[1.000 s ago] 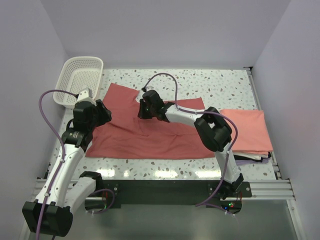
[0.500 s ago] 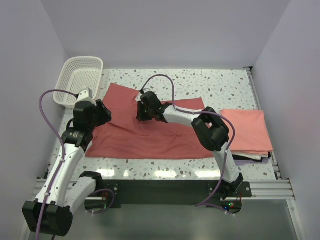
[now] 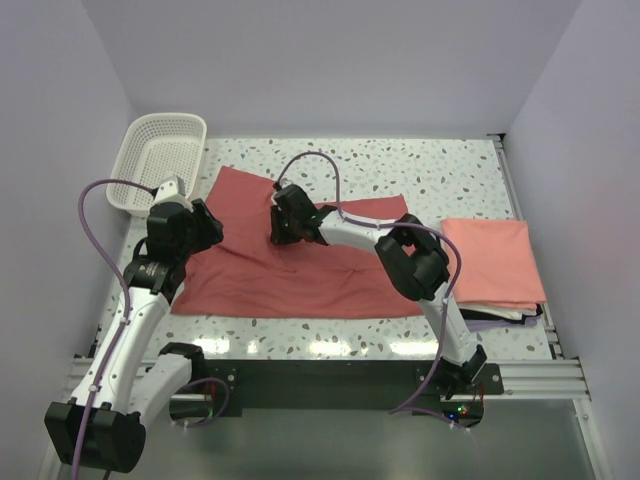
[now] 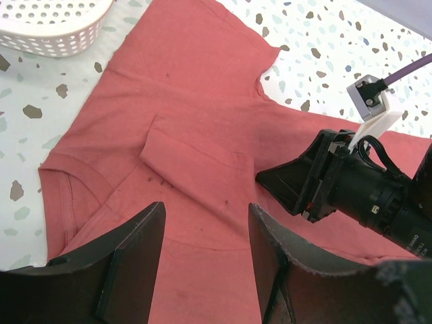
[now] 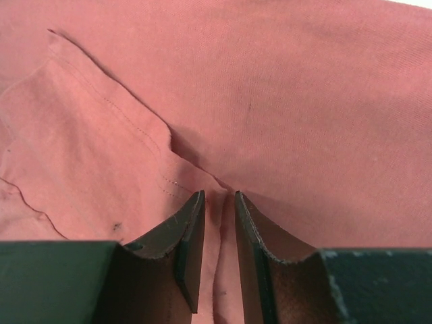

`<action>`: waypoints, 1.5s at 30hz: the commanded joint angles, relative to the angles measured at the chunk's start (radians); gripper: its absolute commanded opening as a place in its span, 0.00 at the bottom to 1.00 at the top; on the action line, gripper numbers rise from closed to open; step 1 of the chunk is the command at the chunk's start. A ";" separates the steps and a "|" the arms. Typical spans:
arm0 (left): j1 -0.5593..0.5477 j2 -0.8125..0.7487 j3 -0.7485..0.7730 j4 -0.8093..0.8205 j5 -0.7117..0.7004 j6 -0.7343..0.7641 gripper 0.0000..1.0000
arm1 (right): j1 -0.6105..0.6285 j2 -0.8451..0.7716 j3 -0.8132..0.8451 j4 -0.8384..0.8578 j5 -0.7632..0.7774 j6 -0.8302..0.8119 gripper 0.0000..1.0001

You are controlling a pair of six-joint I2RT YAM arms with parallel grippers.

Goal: Fold and stack the t-shirts
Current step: Fold the tshirt

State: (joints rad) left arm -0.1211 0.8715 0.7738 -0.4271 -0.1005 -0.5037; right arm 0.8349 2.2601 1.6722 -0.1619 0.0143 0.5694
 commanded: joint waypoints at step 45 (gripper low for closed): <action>-0.003 0.026 0.008 0.030 0.005 0.022 0.61 | 0.021 -0.171 -0.121 0.027 0.205 -0.037 0.05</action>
State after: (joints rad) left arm -0.1211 0.8909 0.7738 -0.4267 -0.1005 -0.5037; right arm 0.8509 2.1174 1.5616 -0.1589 0.1783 0.5404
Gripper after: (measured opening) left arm 0.600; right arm 0.041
